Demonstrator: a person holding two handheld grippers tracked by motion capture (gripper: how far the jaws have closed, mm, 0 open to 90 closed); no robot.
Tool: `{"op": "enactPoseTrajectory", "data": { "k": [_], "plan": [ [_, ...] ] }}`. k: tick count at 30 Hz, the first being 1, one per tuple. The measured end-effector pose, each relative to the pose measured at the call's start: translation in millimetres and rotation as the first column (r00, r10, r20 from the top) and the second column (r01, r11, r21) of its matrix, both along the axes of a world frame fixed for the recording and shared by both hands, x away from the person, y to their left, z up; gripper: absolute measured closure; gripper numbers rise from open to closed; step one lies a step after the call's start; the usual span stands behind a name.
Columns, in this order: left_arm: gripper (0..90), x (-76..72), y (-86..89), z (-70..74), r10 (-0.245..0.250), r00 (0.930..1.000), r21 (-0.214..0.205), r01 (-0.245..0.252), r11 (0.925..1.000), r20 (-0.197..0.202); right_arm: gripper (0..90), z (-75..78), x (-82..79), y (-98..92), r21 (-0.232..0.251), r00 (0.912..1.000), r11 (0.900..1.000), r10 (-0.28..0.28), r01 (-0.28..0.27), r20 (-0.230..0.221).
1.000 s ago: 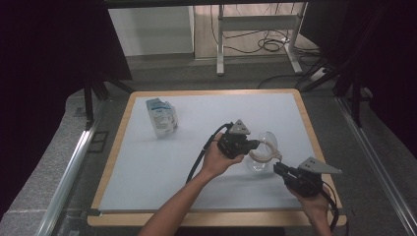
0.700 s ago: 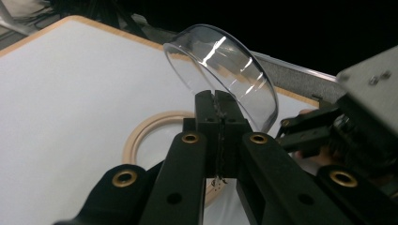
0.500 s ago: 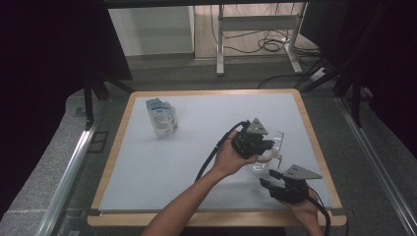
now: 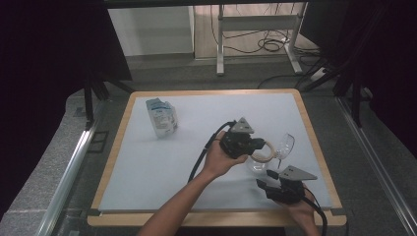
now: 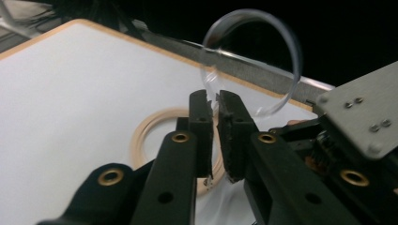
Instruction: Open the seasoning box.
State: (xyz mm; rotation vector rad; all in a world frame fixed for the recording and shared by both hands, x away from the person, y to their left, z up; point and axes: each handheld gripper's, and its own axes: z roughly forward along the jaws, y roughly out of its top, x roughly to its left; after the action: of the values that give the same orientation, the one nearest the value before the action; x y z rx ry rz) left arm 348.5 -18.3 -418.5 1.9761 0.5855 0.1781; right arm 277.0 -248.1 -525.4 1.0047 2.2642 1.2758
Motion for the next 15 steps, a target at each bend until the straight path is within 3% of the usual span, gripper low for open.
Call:
{"op": "enactPoseTrajectory", "data": {
  "k": [3, 5, 6, 8, 12, 15],
  "plan": [
    [75.3, -2.9, 15.7, -3.0, 0.031, 0.9995, -0.004, -0.031, 0.9995, 0.005, 39.4, 2.0, -2.3, 8.2, 0.004, 0.9998, 0.9998, 0.018, -0.018, 0.009],
    [69.1, -8.4, 38.9, -8.1, 0.081, 0.9966, -0.006, -0.081, 0.9967, 0.015, 38.0, 3.5, -3.9, 14.0, 0.021, 0.9996, 0.9994, 0.027, -0.027, 0.008],
    [64.2, -8.4, 38.9, -8.1, 0.081, 0.9966, -0.006, -0.081, 0.9967, 0.015, 38.0, 3.5, -3.9, 14.0, 0.021, 0.9996, 0.9994, 0.027, -0.027, 0.008],
    [54.5, -15.0, 61.8, -15.5, 0.124, 0.9915, 0.001, -0.124, 0.9923, 0.039, 36.3, 5.0, -6.0, 24.2, 0.031, 0.9992, 0.9988, 0.039, -0.039, 0.008],
    [43.8, -20.5, 84.6, -27.4, 0.148, 0.9888, -0.006, -0.147, 0.9891, 0.022, 33.6, 4.5, -8.1, 36.2, 0.023, 0.9984, 0.9982, 0.055, -0.056, 0.013],
    [37.0, -29.0, 113.5, -48.0, 0.187, 0.9824, -0.004, -0.187, 0.9824, 0.003, 31.3, 3.0, -8.5, 51.6, 0.018, 0.9970, 0.9972, 0.072, -0.073, 0.029]
  ]
}}
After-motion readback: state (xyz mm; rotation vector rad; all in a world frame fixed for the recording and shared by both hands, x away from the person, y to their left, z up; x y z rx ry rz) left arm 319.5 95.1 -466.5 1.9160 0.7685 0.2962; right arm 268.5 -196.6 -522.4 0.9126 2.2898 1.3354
